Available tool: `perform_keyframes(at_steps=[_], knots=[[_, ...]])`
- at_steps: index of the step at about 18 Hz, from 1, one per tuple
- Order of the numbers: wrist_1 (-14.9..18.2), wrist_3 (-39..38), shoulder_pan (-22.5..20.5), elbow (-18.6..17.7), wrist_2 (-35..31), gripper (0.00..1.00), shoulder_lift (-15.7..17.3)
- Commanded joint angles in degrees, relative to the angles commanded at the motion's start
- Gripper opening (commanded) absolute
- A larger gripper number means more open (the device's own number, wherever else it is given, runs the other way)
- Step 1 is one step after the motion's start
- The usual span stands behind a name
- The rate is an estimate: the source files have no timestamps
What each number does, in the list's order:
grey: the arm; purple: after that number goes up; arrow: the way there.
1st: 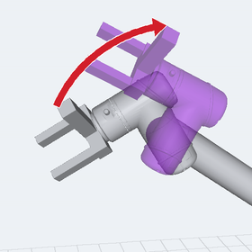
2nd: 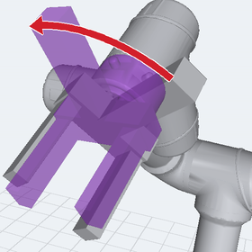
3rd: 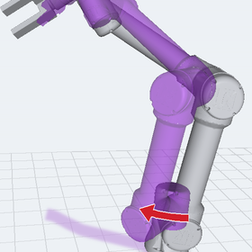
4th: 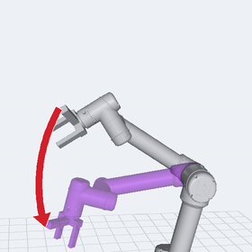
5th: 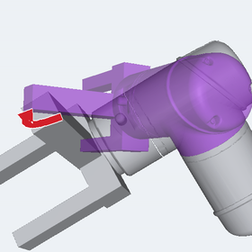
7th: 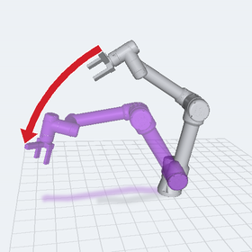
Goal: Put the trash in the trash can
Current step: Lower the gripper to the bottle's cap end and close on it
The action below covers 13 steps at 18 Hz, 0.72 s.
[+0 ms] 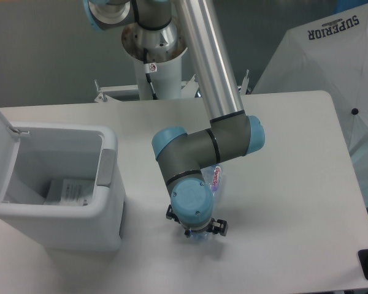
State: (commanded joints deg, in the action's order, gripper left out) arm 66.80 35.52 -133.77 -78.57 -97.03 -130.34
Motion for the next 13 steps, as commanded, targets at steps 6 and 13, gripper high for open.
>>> perform_keyframes(at_steps=[6, 13], knots=[[0.0, -1.2, 0.0, 0.7, 0.0, 0.51, -0.1], [0.0, -1.0, -0.1, 1.8, 0.5, 0.48, 1.5]])
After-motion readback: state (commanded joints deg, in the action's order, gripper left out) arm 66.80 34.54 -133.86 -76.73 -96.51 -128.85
